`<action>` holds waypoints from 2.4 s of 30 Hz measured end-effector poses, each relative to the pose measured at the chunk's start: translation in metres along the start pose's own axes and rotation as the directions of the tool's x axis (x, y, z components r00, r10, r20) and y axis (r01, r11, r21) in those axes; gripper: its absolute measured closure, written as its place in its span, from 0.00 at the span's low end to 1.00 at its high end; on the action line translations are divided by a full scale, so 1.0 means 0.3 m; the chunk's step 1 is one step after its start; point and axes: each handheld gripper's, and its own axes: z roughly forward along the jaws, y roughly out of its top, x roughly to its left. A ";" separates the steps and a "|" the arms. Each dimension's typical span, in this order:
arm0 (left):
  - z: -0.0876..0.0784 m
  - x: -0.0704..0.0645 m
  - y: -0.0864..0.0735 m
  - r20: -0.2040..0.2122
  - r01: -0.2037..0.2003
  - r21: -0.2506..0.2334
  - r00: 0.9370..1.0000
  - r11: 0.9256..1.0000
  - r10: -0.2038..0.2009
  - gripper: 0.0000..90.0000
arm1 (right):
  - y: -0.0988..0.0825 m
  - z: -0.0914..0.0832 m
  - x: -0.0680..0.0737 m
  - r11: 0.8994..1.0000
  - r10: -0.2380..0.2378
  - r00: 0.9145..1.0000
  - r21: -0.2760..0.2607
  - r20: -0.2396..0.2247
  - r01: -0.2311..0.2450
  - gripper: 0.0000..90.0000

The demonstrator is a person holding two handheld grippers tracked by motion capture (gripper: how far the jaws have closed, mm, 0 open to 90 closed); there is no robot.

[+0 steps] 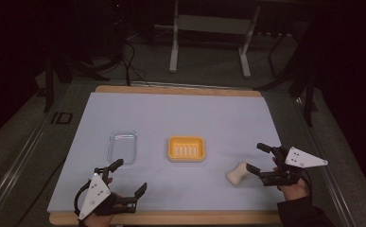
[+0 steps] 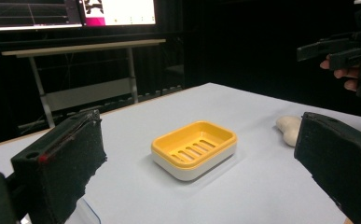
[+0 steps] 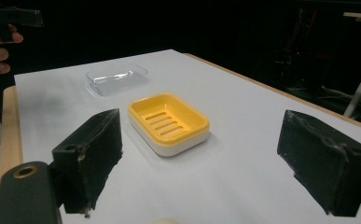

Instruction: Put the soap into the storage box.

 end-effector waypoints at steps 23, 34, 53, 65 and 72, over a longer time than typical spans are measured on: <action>0.002 0.003 -0.001 0.008 -0.005 0.003 1.000 1.000 0.005 0.02 | 0.016 0.000 -0.042 0.999 -0.013 0.999 0.052 -0.039 0.015 0.16; 0.003 -0.001 -0.001 0.008 -0.020 0.012 1.000 1.000 0.019 0.02 | 0.119 0.005 -0.054 0.957 -0.016 0.969 0.277 -0.248 0.087 0.15; 0.009 -0.002 -0.003 0.014 -0.028 0.024 1.000 0.999 0.028 0.02 | 0.101 0.070 -0.042 0.726 -0.059 0.854 0.566 -0.516 0.392 0.16; 0.009 -0.002 -0.004 0.017 -0.026 0.029 1.000 0.999 0.025 0.02 | 0.093 0.106 -0.030 0.553 -0.051 0.845 0.689 -0.533 0.468 0.15; 0.010 -0.002 -0.004 0.021 -0.025 0.032 0.999 0.999 0.025 0.02 | 0.083 0.134 -0.021 0.426 0.006 0.826 0.749 -0.564 0.508 0.15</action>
